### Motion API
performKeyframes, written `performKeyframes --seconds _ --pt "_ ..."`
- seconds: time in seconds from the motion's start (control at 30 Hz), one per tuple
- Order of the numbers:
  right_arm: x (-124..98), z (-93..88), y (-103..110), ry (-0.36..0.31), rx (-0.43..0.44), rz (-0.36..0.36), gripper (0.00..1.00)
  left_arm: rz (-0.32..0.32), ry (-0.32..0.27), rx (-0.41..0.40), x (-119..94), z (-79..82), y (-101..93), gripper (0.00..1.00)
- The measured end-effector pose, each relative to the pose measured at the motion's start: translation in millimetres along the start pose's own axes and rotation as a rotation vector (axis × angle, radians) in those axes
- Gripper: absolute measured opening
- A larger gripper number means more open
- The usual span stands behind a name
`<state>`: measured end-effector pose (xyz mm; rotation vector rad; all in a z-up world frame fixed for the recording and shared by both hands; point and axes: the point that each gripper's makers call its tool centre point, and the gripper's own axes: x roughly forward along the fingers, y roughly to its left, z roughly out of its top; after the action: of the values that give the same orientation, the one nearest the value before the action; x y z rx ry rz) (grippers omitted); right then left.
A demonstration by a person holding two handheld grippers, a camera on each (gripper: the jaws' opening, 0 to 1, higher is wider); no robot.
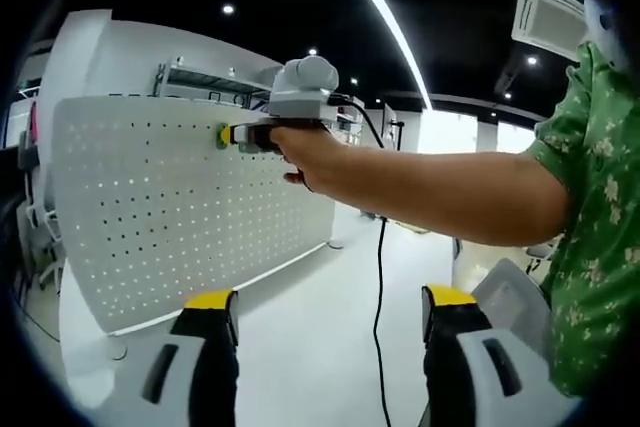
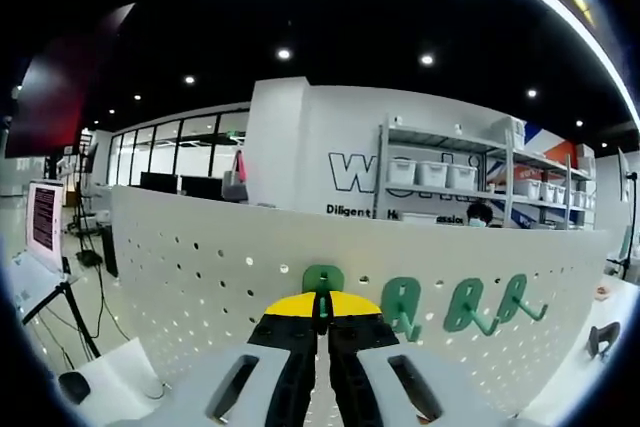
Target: Insert the hook assembly into the mounting plate slot until the hook locks in place.
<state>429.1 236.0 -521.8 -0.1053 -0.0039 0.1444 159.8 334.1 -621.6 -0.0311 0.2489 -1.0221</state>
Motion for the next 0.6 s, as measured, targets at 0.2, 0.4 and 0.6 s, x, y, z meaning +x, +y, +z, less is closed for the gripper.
performKeyframes --seconds 0.2,0.4,0.6 --pt "1.2 -0.5 0.7 0.004 -0.017 -0.001 0.01 -0.001 0.001 -0.001 -0.4 -1.6 0.7 0.77" --pt "2.6 -0.7 0.7 0.004 -0.023 -0.004 0.01 -0.001 0.003 -0.003 -0.6 -2.9 2.0 0.77" --pt "2.5 -1.0 0.6 0.003 -0.03 -0.006 0.01 -0.004 0.002 -0.004 0.4 -3.3 1.8 0.77"
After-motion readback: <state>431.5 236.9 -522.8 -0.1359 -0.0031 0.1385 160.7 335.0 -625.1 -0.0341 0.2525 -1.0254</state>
